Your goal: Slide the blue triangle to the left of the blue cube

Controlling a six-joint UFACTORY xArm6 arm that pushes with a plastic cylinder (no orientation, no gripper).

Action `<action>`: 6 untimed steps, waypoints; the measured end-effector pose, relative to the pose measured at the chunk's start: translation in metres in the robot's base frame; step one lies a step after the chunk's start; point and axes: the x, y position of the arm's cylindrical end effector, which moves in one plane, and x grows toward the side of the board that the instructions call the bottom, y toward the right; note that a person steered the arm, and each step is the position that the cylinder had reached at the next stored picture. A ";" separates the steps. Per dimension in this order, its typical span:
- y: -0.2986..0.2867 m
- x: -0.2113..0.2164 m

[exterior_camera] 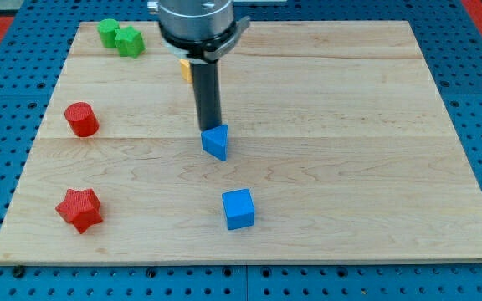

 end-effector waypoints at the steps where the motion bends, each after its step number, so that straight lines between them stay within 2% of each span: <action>1: 0.015 0.036; 2: 0.034 0.058; 3: 0.019 0.026; 4: 0.004 0.028; 5: -0.014 0.083; 6: -0.013 0.090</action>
